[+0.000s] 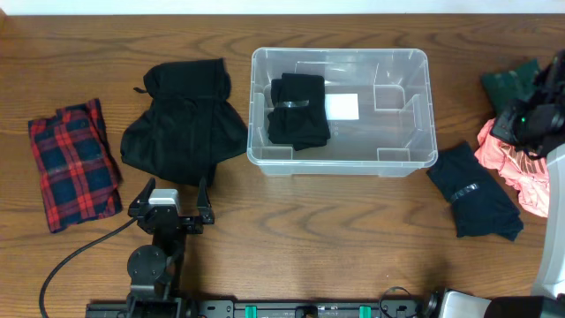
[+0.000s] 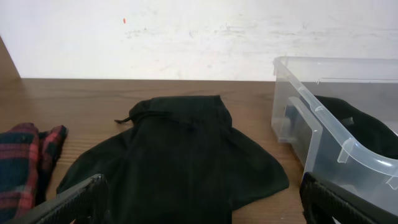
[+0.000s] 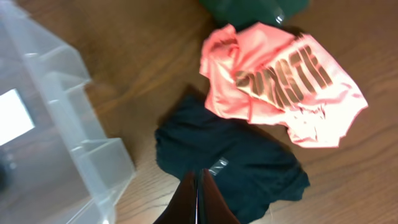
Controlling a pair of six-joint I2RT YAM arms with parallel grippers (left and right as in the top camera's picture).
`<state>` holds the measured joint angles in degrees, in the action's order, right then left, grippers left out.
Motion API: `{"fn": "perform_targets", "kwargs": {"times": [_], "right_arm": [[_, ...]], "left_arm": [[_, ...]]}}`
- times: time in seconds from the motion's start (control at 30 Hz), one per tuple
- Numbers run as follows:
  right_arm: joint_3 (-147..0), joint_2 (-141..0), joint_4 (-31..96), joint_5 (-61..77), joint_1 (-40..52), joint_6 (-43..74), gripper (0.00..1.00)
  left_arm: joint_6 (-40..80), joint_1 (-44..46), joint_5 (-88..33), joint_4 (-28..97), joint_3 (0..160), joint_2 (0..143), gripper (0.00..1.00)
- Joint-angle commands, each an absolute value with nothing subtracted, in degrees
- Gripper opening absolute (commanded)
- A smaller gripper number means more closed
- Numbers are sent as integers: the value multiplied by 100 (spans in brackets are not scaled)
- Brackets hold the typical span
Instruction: Pack container
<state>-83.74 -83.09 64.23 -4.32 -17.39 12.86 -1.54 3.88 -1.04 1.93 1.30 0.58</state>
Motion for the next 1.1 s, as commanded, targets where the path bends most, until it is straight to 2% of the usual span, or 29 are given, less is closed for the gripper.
{"fn": "perform_targets", "kwargs": {"times": [0.0,0.3,0.57,1.07], "right_arm": [[-8077,-8326,6309,-499,-1970,1531,1],[-6737,-8326,5551,-926,-3135,3114,1],[-5367,-8326,3962,-1007,-4027,2906,1],[-3745,-8329,1358,-982,-4143,2716,1]], "left_arm": [[-189,410,51,405,23,23,98],[-189,410,51,405,23,23,98],[-191,410,51,405,23,23,98],[-189,410,51,405,23,23,98]]}}
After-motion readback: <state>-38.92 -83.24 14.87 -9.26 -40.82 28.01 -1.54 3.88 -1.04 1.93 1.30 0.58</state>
